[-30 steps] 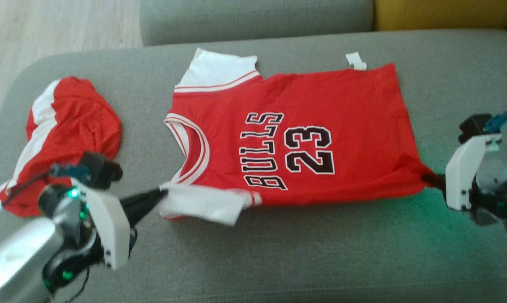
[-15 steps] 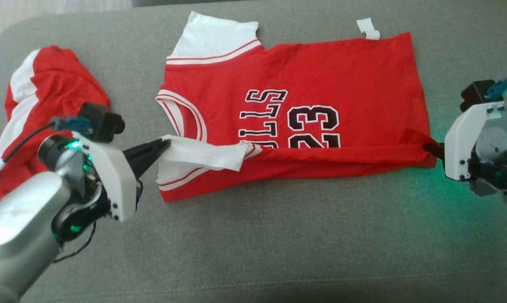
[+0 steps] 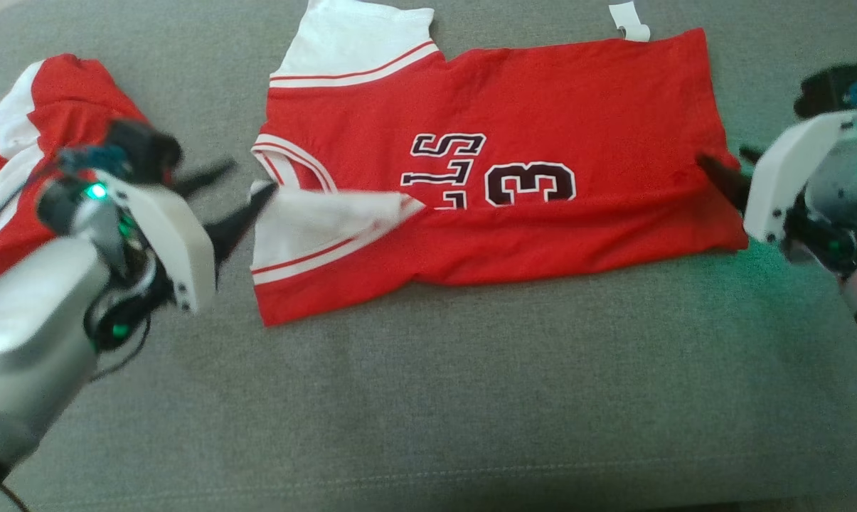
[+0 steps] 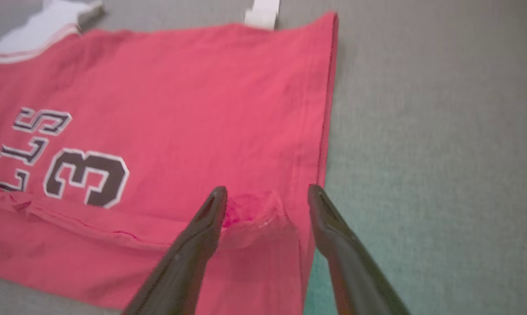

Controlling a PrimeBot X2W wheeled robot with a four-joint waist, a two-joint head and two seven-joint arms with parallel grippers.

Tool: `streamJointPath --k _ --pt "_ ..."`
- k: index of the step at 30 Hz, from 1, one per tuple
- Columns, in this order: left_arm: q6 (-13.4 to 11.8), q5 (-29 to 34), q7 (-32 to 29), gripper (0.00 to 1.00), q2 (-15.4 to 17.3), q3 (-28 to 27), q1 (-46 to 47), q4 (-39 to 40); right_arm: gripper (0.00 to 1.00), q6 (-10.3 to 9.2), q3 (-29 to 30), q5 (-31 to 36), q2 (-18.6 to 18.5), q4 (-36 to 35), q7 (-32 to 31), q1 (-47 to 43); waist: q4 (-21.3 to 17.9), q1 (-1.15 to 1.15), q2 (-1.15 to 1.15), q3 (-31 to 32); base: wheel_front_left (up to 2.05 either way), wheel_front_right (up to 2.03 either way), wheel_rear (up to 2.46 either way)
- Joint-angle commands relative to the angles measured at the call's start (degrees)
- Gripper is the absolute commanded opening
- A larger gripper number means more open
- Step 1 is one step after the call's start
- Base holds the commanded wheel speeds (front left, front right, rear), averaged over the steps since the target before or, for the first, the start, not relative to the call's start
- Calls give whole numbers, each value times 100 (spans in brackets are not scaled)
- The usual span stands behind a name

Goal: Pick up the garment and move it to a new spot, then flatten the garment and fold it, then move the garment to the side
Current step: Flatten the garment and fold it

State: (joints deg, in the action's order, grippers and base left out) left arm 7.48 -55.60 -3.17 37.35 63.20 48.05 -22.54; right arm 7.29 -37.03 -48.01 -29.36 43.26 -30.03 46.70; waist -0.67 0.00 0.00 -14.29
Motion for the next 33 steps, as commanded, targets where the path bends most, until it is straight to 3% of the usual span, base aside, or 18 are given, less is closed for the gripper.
streamJointPath --k 1,7,10,13,18,24,30,33 --pt "-67 47 240 100 68 -409 425 -150 100 20 98 104 33 -78 374 168 -15 0 0 -17 0 0 0" --pt "-648 49 1426 100 -393 -921 414 -745 100 20 357 409 312 56 1861 209 -63 0 0 43 0 0 0" --pt "-836 36 1680 100 -525 -1134 312 -775 100 20 367 505 374 11 2316 113 -66 0 0 104 0 0 0" --pt "-1145 110 1810 100 -827 -1881 -72 -440 100 20 530 693 478 -79 3298 -184 -58 0 0 284 0 0 0" --pt "-1443 847 1815 100 -1381 -3275 -1164 513 100 20 797 1259 665 -169 4282 -692 -69 0 0 575 0 0 0" --pt "-1430 1728 1816 100 -2193 -4151 -2495 1162 100 20 1768 2190 1092 -711 4496 -1554 -85 0 0 925 0 0 0" --pt "-1277 2466 1816 100 -2874 -4538 -3377 1218 100 20 2867 3312 1739 -1796 4501 -2733 -104 0 0 1119 0 0 0" --pt "-1170 2753 1816 100 -3058 -4648 -3644 1055 100 20 3162 3702 2029 -2062 4502 -3188 -111 0 0 1173 0 0 0"
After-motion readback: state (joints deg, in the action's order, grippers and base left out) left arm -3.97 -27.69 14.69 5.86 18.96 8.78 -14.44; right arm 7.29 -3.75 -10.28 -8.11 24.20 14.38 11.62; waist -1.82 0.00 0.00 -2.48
